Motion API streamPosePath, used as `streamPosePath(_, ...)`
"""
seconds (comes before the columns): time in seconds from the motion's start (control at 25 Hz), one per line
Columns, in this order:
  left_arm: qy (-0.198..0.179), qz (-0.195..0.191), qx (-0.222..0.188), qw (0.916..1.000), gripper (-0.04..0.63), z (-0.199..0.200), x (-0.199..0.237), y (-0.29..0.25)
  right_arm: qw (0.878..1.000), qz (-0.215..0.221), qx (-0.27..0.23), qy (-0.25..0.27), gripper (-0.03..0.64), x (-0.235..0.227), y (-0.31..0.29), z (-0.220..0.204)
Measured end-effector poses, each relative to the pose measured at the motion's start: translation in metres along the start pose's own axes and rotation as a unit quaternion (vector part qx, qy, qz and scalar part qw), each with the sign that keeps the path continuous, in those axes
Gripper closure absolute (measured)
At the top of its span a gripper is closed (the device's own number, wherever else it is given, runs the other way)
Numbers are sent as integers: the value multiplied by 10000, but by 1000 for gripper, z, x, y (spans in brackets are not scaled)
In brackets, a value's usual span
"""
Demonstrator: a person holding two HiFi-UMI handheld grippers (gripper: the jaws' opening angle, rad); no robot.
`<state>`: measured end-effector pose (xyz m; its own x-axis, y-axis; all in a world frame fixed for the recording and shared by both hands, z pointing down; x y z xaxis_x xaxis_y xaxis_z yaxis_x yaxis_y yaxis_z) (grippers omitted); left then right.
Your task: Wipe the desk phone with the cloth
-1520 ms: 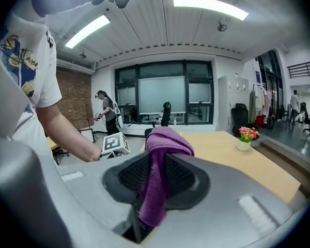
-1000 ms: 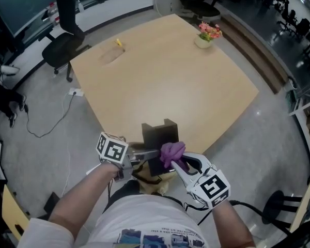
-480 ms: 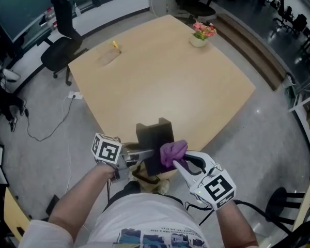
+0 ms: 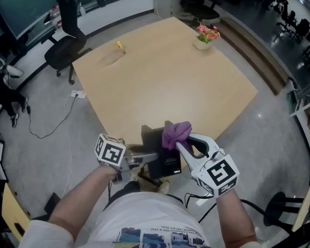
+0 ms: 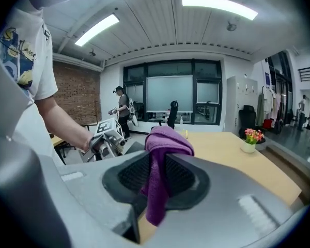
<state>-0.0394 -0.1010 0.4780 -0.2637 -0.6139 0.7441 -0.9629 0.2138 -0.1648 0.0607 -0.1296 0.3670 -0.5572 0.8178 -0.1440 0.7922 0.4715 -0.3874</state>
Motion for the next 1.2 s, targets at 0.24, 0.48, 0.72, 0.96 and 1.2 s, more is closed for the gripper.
streamPosePath(0.24,77,-52,-192,9998,414,3,-2,3,9991,111,331,-247,528,16,10,-36)
streamPosePath(0.48,60,-16,-311,9995,414,8,2,8,9959,181,722,-514,528,34,25,-79)
streamPosePath(0.72,81,76,-266,9996,413,11,3,12,9935,200,987,-526,529,42,35,-92)
streamPosePath(0.96,4,-2,-157,9999,414,5,1,6,9997,-12,127,-225,528,18,29,-21)
streamPosePath(1.2,-10,-102,-114,9999,414,5,-5,6,9996,-197,-212,-9,528,-4,8,21)
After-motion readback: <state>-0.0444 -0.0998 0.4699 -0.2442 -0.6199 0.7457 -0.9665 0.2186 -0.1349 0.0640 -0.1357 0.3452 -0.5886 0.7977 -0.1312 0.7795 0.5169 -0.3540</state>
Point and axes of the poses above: the fingertips, and each gripper's own axes: y backward along the fingers, x to its left, z out of its top, the point moved 3 cm from there along y, backward along the fingers, and after that the axes turned 12 degrees about -y, right-handed, at the moved point
